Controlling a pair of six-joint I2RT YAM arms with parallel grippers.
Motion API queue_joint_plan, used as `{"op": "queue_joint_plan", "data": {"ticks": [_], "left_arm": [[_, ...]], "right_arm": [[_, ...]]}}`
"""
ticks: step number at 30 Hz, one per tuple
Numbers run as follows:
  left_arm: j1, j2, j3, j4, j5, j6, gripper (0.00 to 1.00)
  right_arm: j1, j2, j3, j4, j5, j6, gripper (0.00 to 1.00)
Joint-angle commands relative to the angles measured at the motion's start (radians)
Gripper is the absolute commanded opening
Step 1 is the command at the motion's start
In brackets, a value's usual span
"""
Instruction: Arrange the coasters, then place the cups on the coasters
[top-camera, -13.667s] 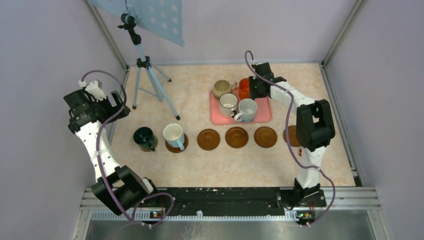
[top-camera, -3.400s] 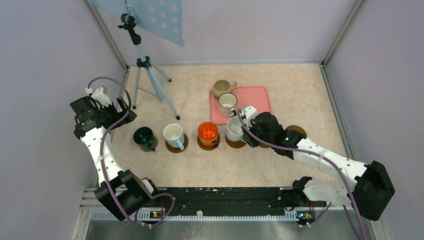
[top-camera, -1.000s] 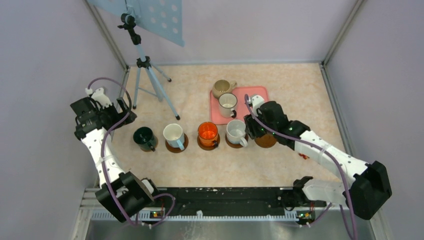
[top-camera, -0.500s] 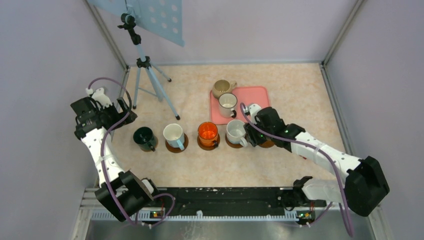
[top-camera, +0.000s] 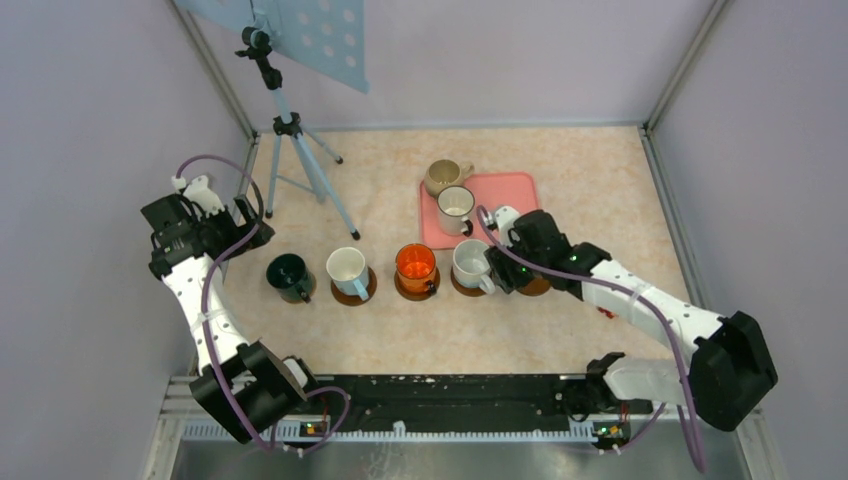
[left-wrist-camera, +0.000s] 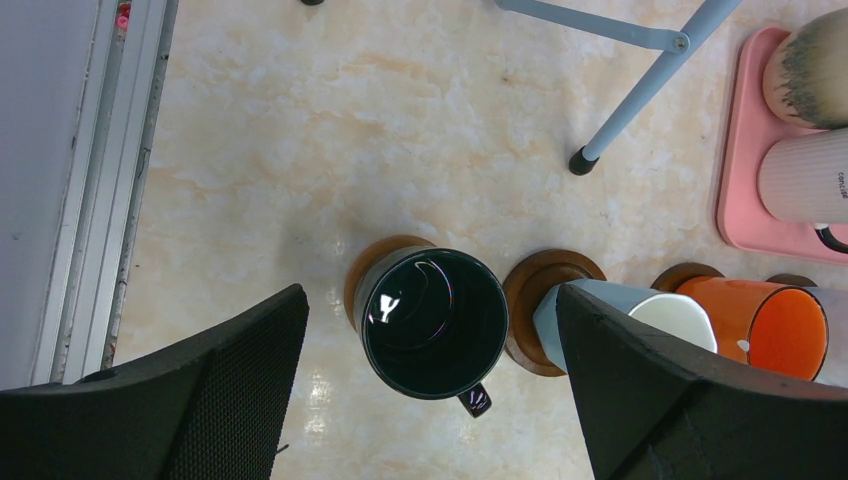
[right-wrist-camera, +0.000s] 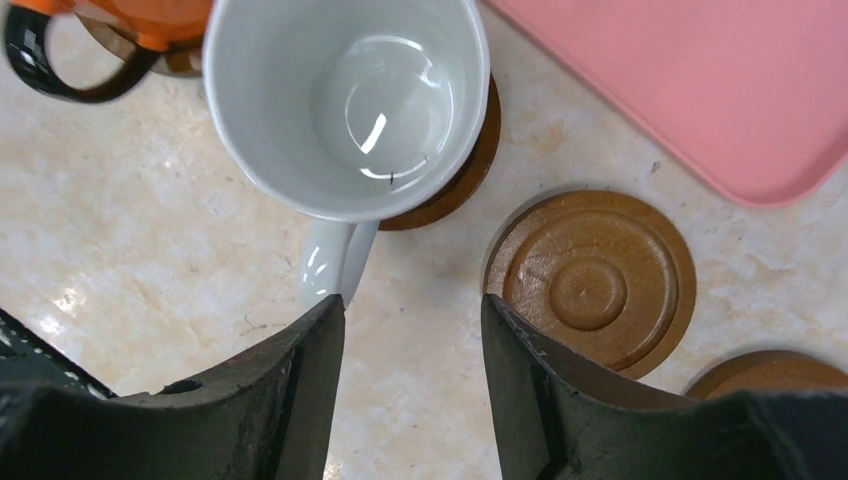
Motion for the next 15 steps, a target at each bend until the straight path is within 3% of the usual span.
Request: {"op": "queue_joint_plan", "data": {"ticks": [1, 15], "left_arm": [[-0.003, -0.008, 0.017, 0.030, 0.012, 0.008, 0.99], [-0.003, -0.011, 0.029, 0.038, -0.017, 0.001, 0.99]], "right_arm": [[-0.010, -0.040, 0.129, 0.033, -0.061, -0.050, 0.54], [-0.019, 0.358, 0.482, 0.020, 0.003, 0.003, 0.59]]}}
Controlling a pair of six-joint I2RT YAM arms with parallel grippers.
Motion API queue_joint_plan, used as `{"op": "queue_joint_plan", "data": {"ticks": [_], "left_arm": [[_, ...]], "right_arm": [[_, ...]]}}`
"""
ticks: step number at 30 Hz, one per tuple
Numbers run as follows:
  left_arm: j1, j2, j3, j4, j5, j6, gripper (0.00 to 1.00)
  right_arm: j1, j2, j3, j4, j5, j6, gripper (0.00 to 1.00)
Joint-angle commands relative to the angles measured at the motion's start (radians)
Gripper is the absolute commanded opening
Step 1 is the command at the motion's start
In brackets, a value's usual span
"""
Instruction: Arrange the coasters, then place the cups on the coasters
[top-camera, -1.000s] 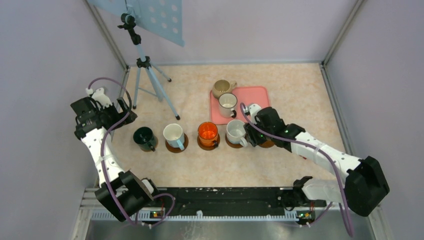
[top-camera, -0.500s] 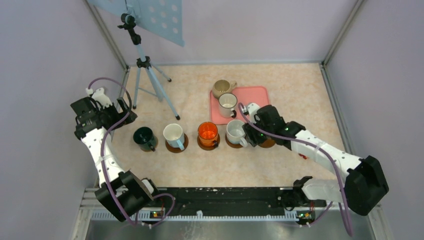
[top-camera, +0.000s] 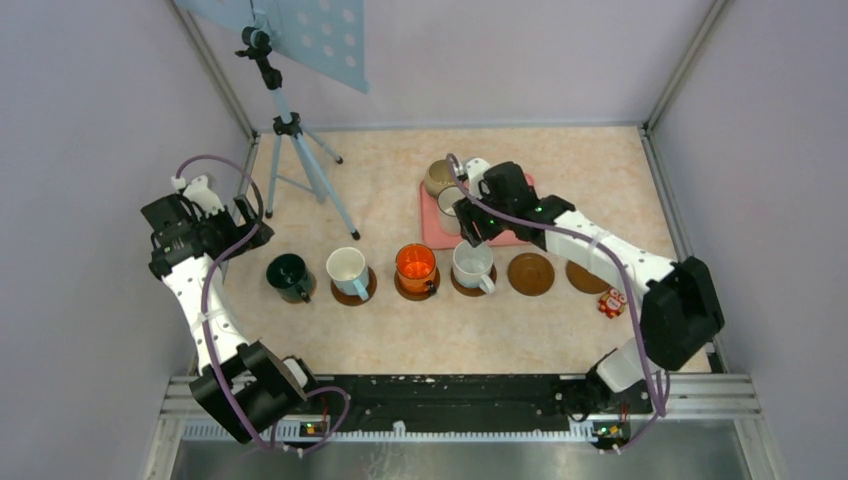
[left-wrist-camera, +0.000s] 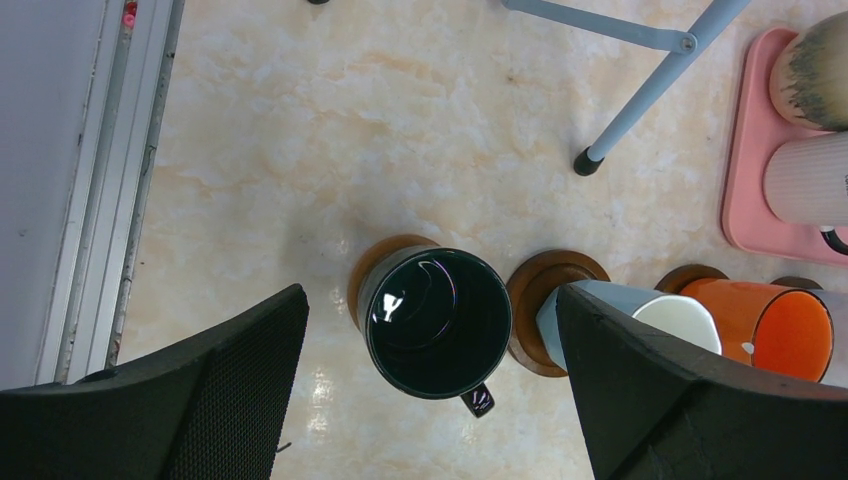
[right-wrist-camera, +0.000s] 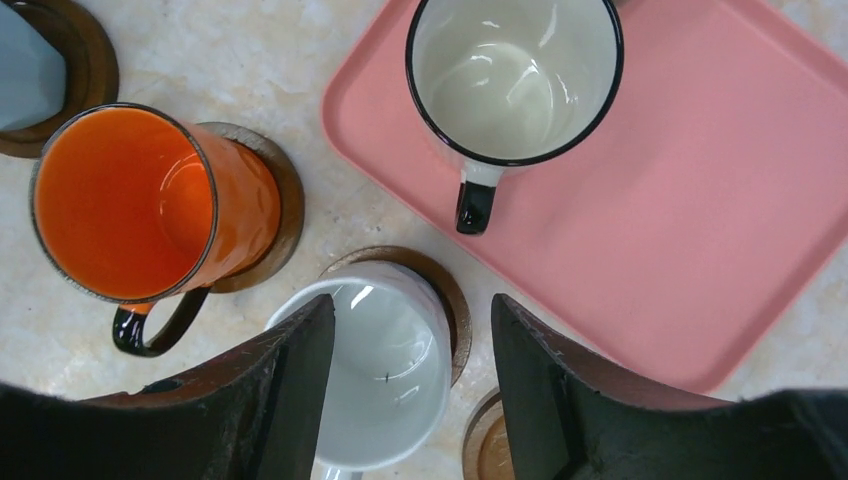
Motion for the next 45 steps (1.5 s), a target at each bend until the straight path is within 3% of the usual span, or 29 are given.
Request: {"op": "queue_joint_plan", "data": {"ticks": [1, 19, 29, 34, 40, 45], "left_arm": [[-0.004, -0.013, 0.029, 0.038, -0.017, 0.005, 0.99], [-0.005, -0.016, 0.022, 0.040, -0.035, 0.005, 0.99], [-0.005, -0.016, 0.018, 0.040, -0.039, 0.009, 0.99], [-0.004, -0.015, 0.018, 0.041, -0.040, 0.013, 0.99], [-0.004, -0.011, 0.019, 0.043, -0.033, 0.012, 0.99], [-0.004, -0.006, 0.017, 0.049, -0.028, 0.009, 0.99]], "right_arm": [[-0.011, 0.079, 0.106, -0.032, 0.022, 0.012, 0.59], [-0.035, 0.314, 0.217, -0.035, 0.106, 0.068, 0.51], [-0.055, 0.372, 0.205, 0.067, 0.079, 0.041, 0.41], [-0.073, 0.372, 0.188, 0.113, 0.067, 0.030, 0.32], [-0.109, 0.329, 0.141, 0.141, 0.035, -0.035, 0.02], [-0.167, 0.212, 0.049, 0.155, 0.026, -0.061, 0.00]]}}
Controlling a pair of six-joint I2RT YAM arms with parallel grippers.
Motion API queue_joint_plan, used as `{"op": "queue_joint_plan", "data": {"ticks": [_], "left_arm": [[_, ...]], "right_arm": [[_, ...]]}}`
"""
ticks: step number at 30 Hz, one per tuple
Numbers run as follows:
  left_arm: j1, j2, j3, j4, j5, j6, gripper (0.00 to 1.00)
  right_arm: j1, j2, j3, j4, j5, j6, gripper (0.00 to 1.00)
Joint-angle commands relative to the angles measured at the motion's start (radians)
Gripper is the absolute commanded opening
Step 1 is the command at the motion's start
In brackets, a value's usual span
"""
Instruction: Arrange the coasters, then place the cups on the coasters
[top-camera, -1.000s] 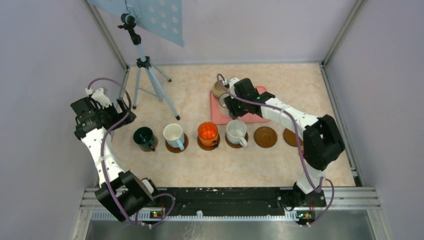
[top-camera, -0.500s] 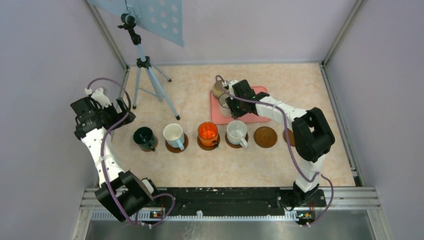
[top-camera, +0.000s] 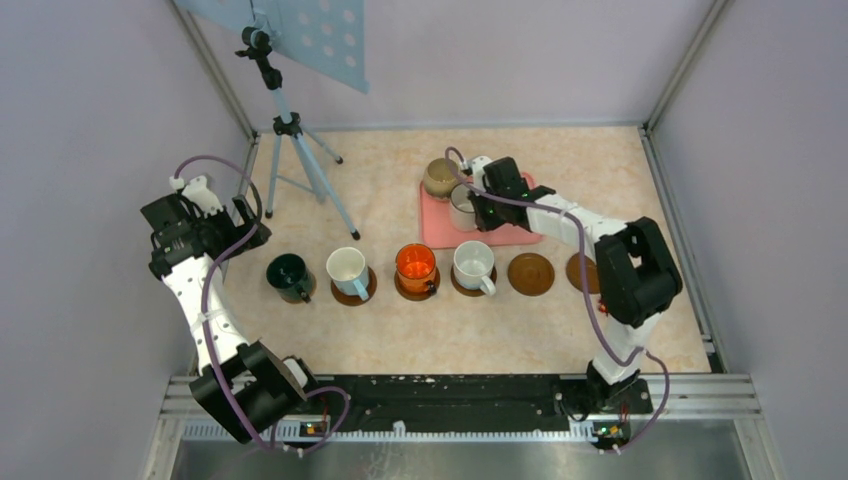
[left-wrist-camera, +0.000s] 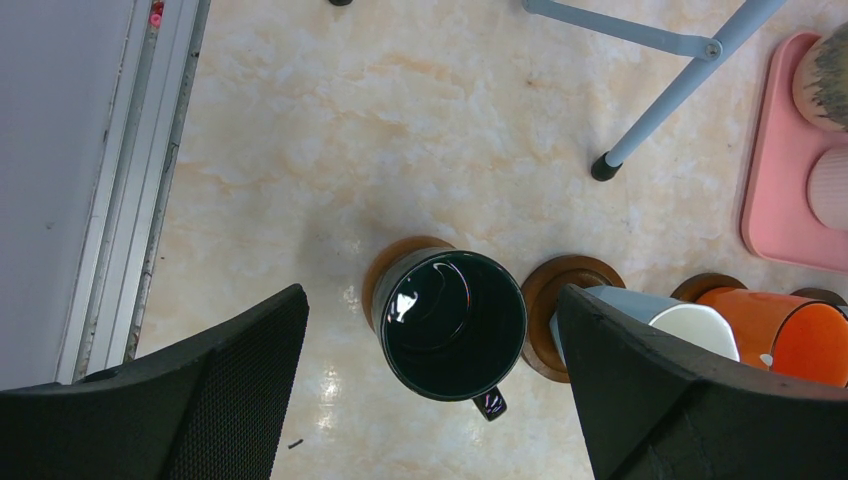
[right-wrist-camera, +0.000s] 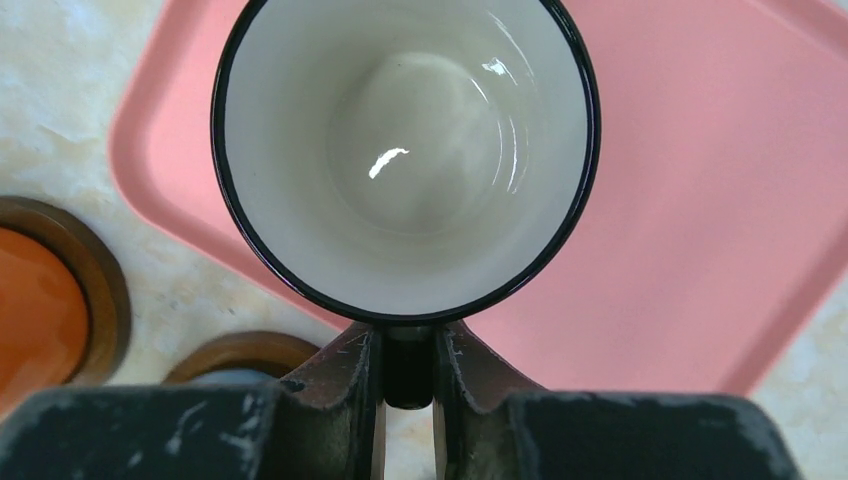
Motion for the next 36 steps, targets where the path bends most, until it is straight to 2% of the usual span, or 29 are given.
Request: {"op": "queue_joint_plan", "data": {"ticks": [1, 8, 12, 17, 23, 27, 36], "left_arm": [[-0.003, -0.003, 0.017, 0.044, 0.015, 0.006, 0.99], [-0.004, 0.016, 0.020, 0.050, 0.040, -0.010, 0.99], [-0.004, 0.024, 0.021, 0.052, 0.054, -0.018, 0.99], [-0.004, 0.028, 0.019, 0.056, 0.060, -0.018, 0.99], [-0.006, 0.035, 0.025, 0.057, 0.065, -0.018, 0.99], [-0.005, 0.039, 0.029, 0.056, 0.070, -0.021, 0.99], [-0.005, 0.048, 0.048, 0.057, 0.075, -0.032, 0.99]], "right_arm": [[-0.068, -0.157, -0.084, 0.059, -0.003, -0.041, 0.00], [-0.117, -0.428, -0.263, 0.126, 0.026, -0.082, 0.00], [-0.118, -0.562, -0.330, 0.028, 0.029, -0.046, 0.00], [-0.118, -0.714, -0.420, -0.131, 0.072, 0.084, 0.00], [-0.118, -0.879, -0.560, -0.124, 0.036, 0.001, 0.00], [-0.118, -0.921, -0.599, -0.108, 0.046, -0.043, 0.00], [-0.118, -0.836, -0.597, -0.107, 0.099, -0.070, 0.00]]}}
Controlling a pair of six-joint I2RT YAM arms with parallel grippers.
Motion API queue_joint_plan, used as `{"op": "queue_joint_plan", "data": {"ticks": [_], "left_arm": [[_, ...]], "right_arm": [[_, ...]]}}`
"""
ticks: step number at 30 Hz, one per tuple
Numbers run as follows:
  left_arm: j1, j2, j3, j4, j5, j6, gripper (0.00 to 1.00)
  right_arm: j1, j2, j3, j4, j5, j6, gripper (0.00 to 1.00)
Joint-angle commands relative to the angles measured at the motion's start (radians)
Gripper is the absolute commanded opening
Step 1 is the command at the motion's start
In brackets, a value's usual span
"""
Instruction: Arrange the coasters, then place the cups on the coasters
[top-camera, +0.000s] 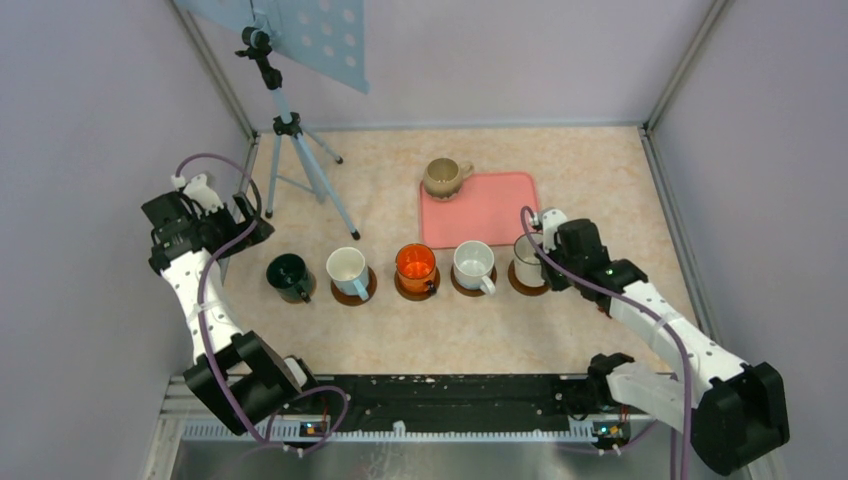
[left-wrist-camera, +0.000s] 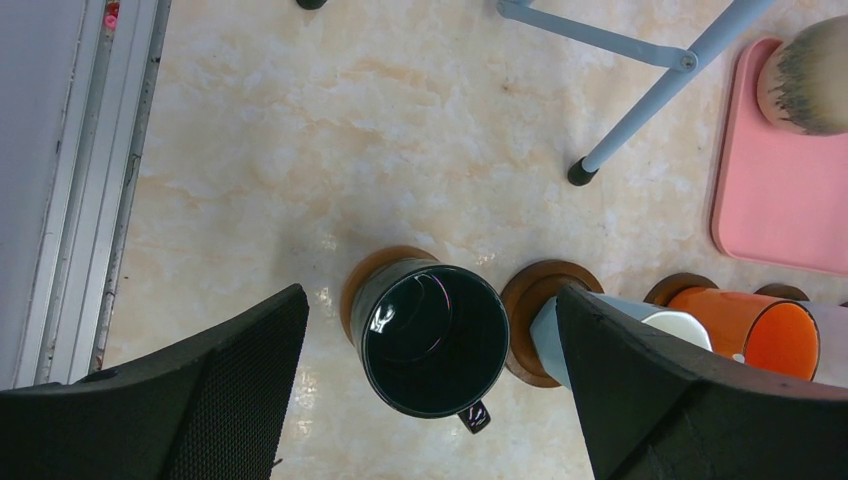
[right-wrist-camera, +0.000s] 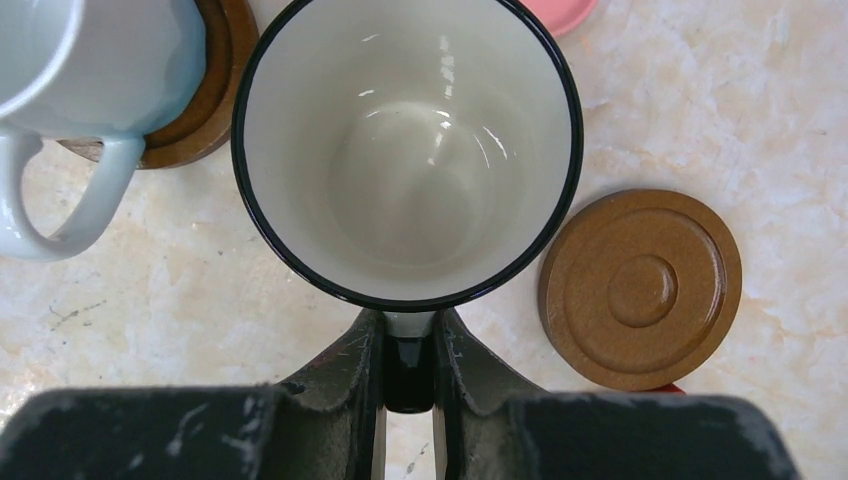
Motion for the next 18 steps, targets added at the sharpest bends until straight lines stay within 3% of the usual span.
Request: {"op": "queue_joint_plan", "data": {"ticks": [1, 5, 10, 18], "left_arm": [[-0.004, 0.000, 0.046, 0.031, 0.021, -0.009, 0.99], [-0.005, -0.007, 0.035, 0.031, 0.019, -0.007, 0.99], [-0.005, -0.004, 0.037, 0.031, 0.019, -0.011, 0.99], [-0.005, 0.003, 0.036, 0.036, 0.011, -0.015, 0.99]], "right_arm": [[0.003, 0.010, 0.024, 0.111, 0.034, -0.035, 0.00], [0.003, 0.012, 0.002, 0.130, 0.045, -0.041, 0.00], [0.003, 0.022, 0.012, 0.111, 0.035, -0.064, 0.24], [0.002, 0.011, 0.028, 0.058, -0.018, -0.129, 0.30]]}}
